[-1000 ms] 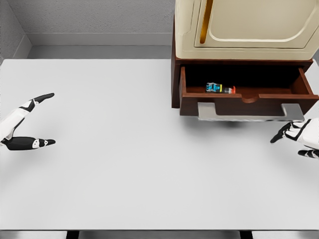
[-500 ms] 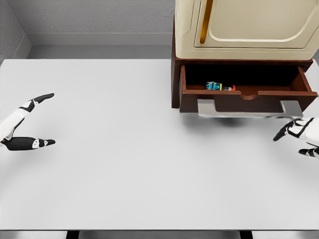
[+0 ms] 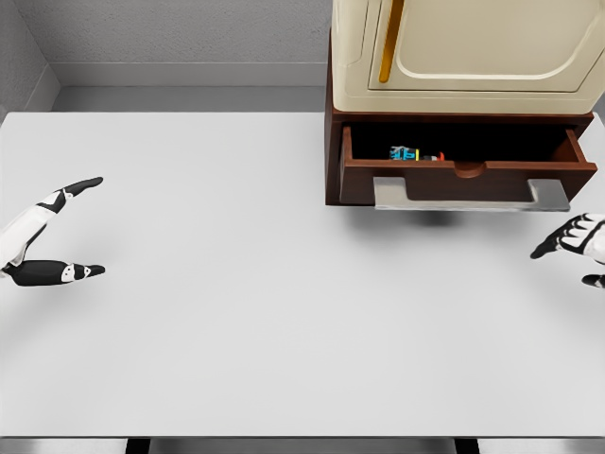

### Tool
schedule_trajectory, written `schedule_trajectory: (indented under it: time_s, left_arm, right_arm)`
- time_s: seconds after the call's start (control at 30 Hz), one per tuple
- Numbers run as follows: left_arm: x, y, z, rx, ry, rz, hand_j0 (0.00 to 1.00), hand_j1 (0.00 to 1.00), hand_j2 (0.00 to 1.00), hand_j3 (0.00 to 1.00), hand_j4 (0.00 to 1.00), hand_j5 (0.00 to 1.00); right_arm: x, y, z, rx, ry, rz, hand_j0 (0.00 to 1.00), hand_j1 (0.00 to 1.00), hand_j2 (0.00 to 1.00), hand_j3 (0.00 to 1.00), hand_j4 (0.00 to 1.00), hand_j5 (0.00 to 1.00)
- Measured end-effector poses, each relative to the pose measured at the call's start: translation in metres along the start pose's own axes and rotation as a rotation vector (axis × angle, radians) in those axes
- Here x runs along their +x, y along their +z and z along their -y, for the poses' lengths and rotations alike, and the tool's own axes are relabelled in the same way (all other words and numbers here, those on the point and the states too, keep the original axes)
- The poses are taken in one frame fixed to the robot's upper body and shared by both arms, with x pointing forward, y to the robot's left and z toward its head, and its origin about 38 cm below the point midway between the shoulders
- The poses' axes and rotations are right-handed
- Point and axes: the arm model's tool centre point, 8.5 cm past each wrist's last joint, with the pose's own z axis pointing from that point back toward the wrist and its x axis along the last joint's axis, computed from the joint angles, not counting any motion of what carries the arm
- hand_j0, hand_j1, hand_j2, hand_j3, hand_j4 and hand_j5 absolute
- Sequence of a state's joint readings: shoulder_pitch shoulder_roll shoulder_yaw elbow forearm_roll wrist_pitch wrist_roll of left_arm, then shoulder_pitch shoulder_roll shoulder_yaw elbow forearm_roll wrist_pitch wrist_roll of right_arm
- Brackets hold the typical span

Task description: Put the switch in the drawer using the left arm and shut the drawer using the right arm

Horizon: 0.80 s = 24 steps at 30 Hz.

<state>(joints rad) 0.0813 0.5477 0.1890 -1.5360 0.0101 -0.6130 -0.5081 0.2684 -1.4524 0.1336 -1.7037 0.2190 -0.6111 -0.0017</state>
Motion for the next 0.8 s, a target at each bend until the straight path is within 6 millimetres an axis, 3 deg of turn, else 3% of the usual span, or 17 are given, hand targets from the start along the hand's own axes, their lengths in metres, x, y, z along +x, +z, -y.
schedule_trajectory:
  time_s: [0.8]
  left_arm:
    - [0.0,0.001,0.001,-0.001,0.001,-0.002,1.0,1.0,1.0,1.0,1.0,1.0]
  right_arm:
    - [0.002,-0.002,0.011,-0.082,-0.068,0.009,0.74,0.74,0.74,0.74,0.74,0.74]
